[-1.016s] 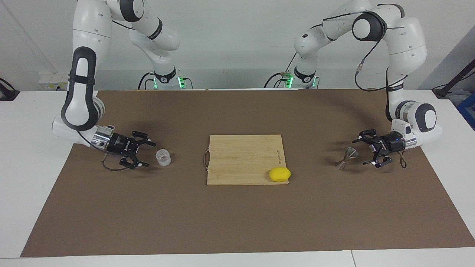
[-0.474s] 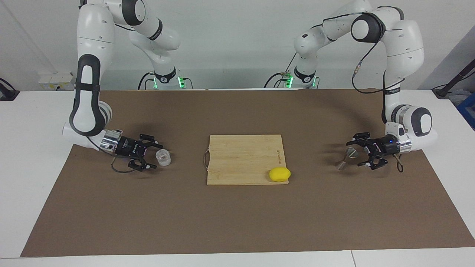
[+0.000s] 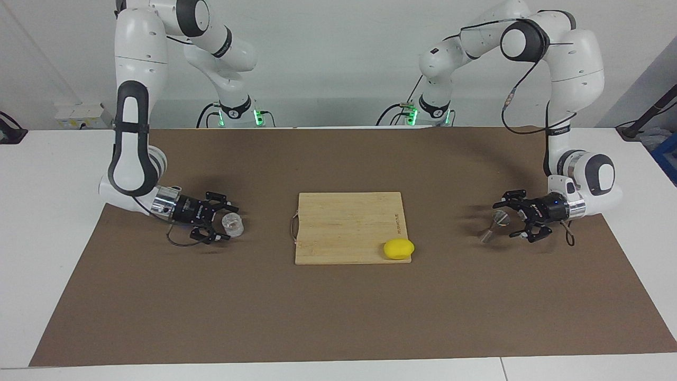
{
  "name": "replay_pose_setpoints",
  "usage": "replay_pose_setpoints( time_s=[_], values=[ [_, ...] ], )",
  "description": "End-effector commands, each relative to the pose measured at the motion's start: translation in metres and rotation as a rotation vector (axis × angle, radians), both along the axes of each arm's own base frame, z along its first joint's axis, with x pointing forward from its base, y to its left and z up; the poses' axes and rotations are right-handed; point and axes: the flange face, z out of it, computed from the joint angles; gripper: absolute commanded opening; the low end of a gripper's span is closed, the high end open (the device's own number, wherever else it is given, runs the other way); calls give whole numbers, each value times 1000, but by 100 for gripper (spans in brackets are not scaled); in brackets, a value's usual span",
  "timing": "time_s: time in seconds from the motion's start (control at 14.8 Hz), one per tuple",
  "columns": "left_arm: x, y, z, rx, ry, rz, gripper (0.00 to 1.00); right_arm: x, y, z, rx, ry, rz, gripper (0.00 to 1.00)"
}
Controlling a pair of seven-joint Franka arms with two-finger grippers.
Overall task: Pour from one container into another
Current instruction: 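Move the left gripper to the dark cup while the right gripper approaches the glass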
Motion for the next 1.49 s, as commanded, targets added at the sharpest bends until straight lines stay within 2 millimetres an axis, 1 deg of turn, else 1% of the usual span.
replay_pose_setpoints(
  time_s=[0.0, 0.14, 0.2, 0.34, 0.54, 0.81, 0.88, 1.08, 1.22, 1.29, 1.42],
  values=[
    [1, 0, -6, 7, -39, -16, 100, -7, -1, -9, 3, -37, -12, 99],
    [0, -1, -8, 16, -38, -22, 95, -7, -1, -9, 0, -40, -10, 99],
    [0, 1, -8, 17, -38, -19, 95, -8, -1, -10, 0, -41, -8, 99],
    [-1, 1, -9, 21, -37, -18, 88, -8, -1, -11, -5, -45, -9, 96],
    [-1, 1, -9, 20, -38, -17, 85, -9, -1, -12, -12, -51, -8, 90],
    [-2, 3, -10, 19, -36, -17, 80, -8, 1, -12, -12, -53, -5, 87],
    [-2, 3, -10, 19, -36, -16, 74, -8, 2, -12, -15, -53, -4, 86],
    [-3, 4, -10, 18, -36, -16, 62, -6, 6, -13, -17, -56, -9, 83],
    [-3, 4, -10, 17, -34, -16, 54, -6, 6, -12, -17, -57, -10, 76],
    [-3, 4, -10, 16, -35, -16, 53, -6, 6, -12, -16, -57, -11, 67],
    [-3, 4, -10, 17, -34, -16, 49, -5, 6, -11, -16, -59, -9, 45]
  ],
)
